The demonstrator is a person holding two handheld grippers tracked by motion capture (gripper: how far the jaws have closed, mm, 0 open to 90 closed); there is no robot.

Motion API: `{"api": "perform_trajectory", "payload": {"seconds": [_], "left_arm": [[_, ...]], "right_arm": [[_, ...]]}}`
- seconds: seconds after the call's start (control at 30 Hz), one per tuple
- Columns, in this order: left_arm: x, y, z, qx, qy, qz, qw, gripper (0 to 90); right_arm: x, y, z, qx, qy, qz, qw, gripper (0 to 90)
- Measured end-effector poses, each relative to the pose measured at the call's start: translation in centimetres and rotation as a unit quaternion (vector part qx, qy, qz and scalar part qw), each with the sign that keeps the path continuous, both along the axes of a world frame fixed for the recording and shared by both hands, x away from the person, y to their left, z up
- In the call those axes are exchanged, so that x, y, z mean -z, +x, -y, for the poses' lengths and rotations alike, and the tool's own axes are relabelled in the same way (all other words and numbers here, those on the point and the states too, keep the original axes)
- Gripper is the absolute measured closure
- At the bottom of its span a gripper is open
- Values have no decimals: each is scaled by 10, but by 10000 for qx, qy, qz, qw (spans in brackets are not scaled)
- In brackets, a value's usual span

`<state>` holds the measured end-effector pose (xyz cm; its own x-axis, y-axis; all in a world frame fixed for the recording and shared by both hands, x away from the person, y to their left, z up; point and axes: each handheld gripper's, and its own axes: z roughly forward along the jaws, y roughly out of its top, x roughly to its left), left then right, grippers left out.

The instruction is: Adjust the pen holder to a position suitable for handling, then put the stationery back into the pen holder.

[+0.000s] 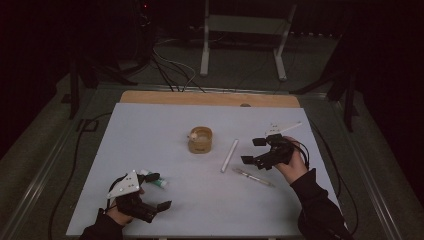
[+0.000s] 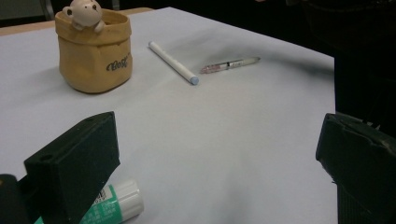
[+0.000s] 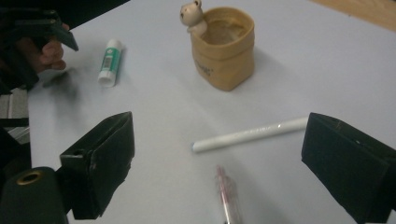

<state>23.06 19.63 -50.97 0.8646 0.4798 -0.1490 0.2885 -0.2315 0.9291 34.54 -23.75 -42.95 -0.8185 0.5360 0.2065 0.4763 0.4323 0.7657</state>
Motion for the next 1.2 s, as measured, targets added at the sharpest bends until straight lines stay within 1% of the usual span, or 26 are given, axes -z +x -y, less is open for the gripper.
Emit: {"api": "perform_trajectory", "payload": {"seconds": [0.07, 0.1, 0.17, 0.23, 0.3, 0.33, 0.37, 0.4, 0.43, 0.47, 0.5, 0.53, 0.63, 0.67, 0.77, 0.8, 0.83, 0.87, 0.97, 1.0, 1.1, 1.13, 1.17, 1.2], "left_arm": [[0, 0, 0, -5, -17, -2, 10000, 0], [0, 0, 0, -4, -14, -1, 10000, 0], [0, 0, 0, -2, -1, 0, 10000, 0], [0, 0, 0, -9, -24, -1, 10000, 0], [0, 0, 0, -8, -17, 0, 10000, 0], [0, 0, 0, -5, 2, -1, 10000, 0], [0, 0, 0, -5, 2, -1, 10000, 0], [0, 0, 0, -10, -10, 6, 10000, 0], [0, 0, 0, -10, -10, 6, 10000, 0], [0, 0, -1, -11, -1, 6, 10000, 0], [0, 0, -1, -11, -1, 6, 10000, 0], [0, -1, -1, -22, -5, 5, 10000, 0], [0, -1, -1, -23, -21, 12, 10000, 0], [0, 0, 0, -11, 3, 7, 10000, 0], [1, 0, 0, -6, 27, -8, 10000, 0], [0, -1, -1, -26, -16, 1, 10000, 0], [0, -1, -1, -26, -16, 1, 10000, 0], [0, -2, -2, -33, -12, 7, 10000, 0], [0, -2, -2, -37, -16, 7, 10000, 0], [0, -2, -1, -30, -15, 5, 10000, 0], [0, -2, 0, -19, -6, 1, 10000, 0], [0, -2, 0, -24, -16, -5, 10000, 0], [0, -2, 0, -24, -16, -5, 10000, 0], [0, -2, -1, -29, -16, -1, 10000, 0]], "right_arm": [[1, -1, 2, 0, 7, -15, 10000, 83], [5, -4, 5, -10, 15, -38, 10000, 50], [8, -6, 8, -59, 43, -59, 10000, 50], [11, -9, 11, -89, 47, -4, 9999, 47], [12, -9, 13, -123, 86, -2, 9999, 47], [15, -12, 18, -152, 53, 102, 9998, 40], [15, -12, 18, -152, 53, 102, 9998, 40], [16, -14, 21, -157, 29, 265, 9995, 35], [16, -14, 21, -157, 29, 265, 9995, 35], [17, -17, 23, -204, -37, 339, 9992, 34], [17, -17, 23, -204, -37, 339, 9992, 34], [18, -20, 26, -267, -79, 349, 9990, 34], [20, -22, 29, -348, -76, 328, 9988, 35], [22, -24, 32, -405, -72, 246, 9989, 34], [24, -27, 35, -433, -95, 206, 9988, 30], [27, -29, 37, -407, -143, 185, 9989, 30], [27, -29, 37, -407, -143, 185, 9989, 30], [30, -32, 37, -346, -244, 184, 9989, 31], [34, -34, 38, -336, -255, 120, 9990, 33], [37, -36, 38, -304, -386, 203, 9986, 43], [40, -38, 40, -345, -420, 222, 9983, 50], [43, -39, 41, -346, -485, 228, 9980, 84], [43, -39, 41, -346, -485, 228, 9980, 84], [47, -41, 42, -327, -554, 296, 9975, 132]]}}
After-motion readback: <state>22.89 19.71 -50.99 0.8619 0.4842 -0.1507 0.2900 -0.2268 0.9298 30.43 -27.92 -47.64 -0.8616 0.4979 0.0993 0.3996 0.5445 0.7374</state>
